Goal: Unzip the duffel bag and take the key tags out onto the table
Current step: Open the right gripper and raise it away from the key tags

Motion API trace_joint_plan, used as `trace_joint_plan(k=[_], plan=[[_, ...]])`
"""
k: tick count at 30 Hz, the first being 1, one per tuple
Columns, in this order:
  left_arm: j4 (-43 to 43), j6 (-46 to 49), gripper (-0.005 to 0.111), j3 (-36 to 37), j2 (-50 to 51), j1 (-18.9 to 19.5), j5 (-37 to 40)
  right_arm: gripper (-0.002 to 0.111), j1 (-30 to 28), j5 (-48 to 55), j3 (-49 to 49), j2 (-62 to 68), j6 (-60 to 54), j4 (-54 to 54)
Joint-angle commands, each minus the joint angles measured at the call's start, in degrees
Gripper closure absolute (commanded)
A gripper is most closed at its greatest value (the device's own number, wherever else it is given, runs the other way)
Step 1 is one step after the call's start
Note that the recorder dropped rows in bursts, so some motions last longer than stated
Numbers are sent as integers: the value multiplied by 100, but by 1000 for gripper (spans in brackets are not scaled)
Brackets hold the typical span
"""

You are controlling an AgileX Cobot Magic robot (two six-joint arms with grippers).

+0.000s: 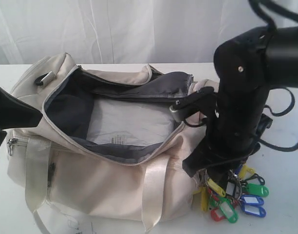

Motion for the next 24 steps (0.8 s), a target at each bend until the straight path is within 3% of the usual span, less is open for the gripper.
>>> trace_joint_plan(k=[1,3,12,24], plan=[[-115,8,107,-37,-54,-9,94,103,16,433,-58,-814,-182,-29],[-115,8,107,-37,-54,-9,83,108,16,277,-58,-1273,-50,-29],[-196,8,107,-37,-54,-9,-59,108,16,-1461,-59,-2835,65,-29],[-197,8,107,-37,-54,-9,-48,108,16,-1621,-59,-3498,96,-29]])
